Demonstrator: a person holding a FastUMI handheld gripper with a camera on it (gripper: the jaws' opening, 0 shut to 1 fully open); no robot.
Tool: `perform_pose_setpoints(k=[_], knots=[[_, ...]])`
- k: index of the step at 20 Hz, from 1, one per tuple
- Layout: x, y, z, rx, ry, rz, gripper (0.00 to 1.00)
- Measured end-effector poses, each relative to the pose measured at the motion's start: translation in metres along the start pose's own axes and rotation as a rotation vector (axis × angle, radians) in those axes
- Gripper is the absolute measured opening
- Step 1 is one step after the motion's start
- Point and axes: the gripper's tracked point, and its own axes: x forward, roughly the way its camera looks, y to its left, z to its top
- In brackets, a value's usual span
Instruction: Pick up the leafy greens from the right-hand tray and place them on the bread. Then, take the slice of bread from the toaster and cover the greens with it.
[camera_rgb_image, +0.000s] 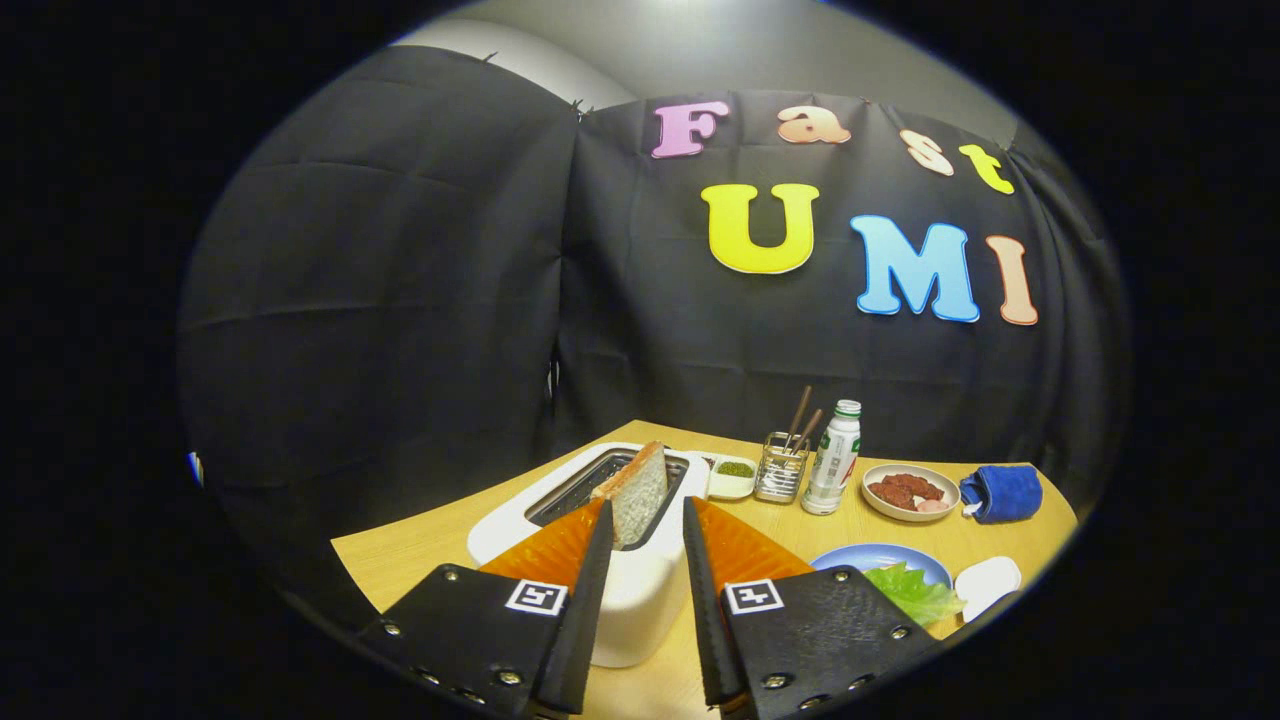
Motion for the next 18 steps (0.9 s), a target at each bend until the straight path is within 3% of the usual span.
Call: perform_pose_setpoints(k=[6,9,11,12,15,16,18], knots=[[0.028,0.018,-0.006,0.022,0.031,-0.018,0.43],[0.039,0.013,-0.004,0.024,0.036,-0.070,0.43],[0.051,0.005,-0.012,0.028,0.055,-0.119,0.36],[0.055,0.005,-0.011,0.021,0.046,-0.125,0.25],[0.066,0.004,-0.013,0.030,0.037,-0.146,0.22],[0.066,0.007,-0.011,0.034,0.033,-0.130,0.14],[0.063,0.006,-0.010,0.023,0.021,-0.112,0.14]])
